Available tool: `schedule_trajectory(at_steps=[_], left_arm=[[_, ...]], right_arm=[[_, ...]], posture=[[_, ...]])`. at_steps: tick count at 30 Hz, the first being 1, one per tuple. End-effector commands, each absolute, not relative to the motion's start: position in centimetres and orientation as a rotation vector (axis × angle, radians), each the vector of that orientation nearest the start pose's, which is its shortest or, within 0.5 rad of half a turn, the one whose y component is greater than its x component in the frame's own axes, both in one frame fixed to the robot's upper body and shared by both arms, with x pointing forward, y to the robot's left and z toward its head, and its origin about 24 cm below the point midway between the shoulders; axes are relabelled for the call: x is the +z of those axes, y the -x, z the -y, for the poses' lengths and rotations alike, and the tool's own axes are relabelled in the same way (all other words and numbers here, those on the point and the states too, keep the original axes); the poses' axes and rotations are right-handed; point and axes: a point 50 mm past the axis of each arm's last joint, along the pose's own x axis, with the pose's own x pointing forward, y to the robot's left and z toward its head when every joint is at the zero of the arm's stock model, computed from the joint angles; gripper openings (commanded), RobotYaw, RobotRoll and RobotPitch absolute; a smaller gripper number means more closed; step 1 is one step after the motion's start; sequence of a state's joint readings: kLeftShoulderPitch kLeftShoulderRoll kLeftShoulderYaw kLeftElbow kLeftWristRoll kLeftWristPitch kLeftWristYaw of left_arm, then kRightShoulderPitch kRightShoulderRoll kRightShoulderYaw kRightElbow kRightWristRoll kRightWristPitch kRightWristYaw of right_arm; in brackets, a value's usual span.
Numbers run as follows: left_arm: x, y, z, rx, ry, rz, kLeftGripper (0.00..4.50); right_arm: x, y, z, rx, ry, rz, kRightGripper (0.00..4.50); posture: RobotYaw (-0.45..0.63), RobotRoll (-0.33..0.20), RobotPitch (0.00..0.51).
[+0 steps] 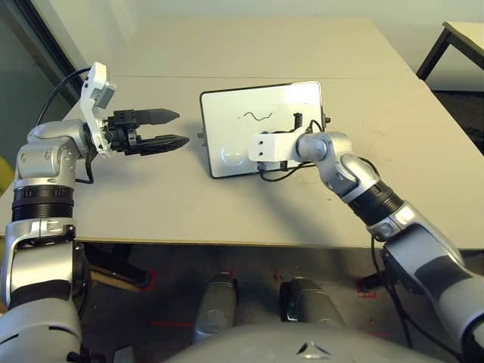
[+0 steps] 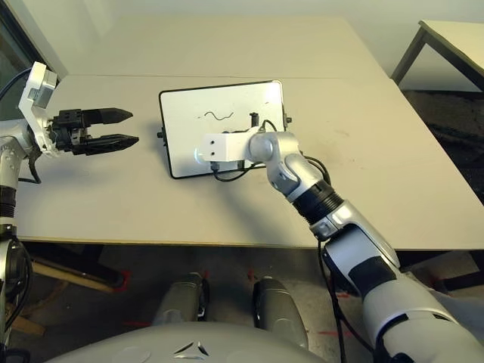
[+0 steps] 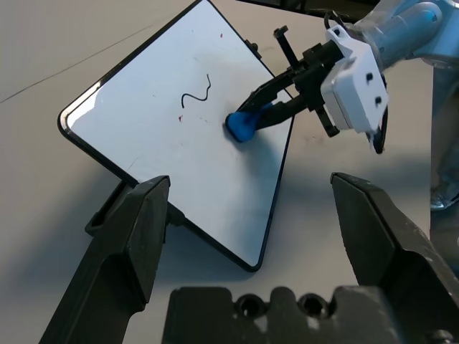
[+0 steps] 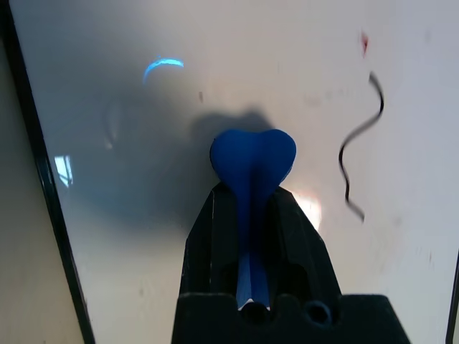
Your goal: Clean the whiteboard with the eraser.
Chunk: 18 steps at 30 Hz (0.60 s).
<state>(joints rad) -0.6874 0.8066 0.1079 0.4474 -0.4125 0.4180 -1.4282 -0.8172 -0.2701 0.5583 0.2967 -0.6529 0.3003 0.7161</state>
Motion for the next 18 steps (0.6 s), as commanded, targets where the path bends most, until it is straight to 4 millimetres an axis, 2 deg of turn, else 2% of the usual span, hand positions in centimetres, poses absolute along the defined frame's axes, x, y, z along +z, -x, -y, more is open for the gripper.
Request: schedule_trajectory(at_steps=[1, 4, 8, 18], left_arm=[[19.8, -31.2, -27.1, -1.117, -0.130, -0.158, 4.50], [19.7, -31.1, -27.1, -1.116, -0.128, -0.157, 4.50], [19.7, -31.2, -27.1, -1.115, -0.128, -0.157, 4.50], [19.5, -31.4, -26.8, -1.125, -0.124, -0.157, 4.50]], right_arm=[[13.1, -34.8, 4.6, 0.842, 1.339, -0.100, 0.30], [12.9, -34.9, 4.9, 0.840, 1.340, -0.110, 0.30], [12.9, -35.2, 6.2, 0.814, 1.329, -0.145, 0.30], [13.0, -35.2, 11.0, 0.729, 1.338, -0.244, 0.30]], posture=[[0.32, 0.000, 0.037], [0.32, 0.000, 0.037], [0.31, 0.000, 0.039], [0.30, 0.000, 0.043]])
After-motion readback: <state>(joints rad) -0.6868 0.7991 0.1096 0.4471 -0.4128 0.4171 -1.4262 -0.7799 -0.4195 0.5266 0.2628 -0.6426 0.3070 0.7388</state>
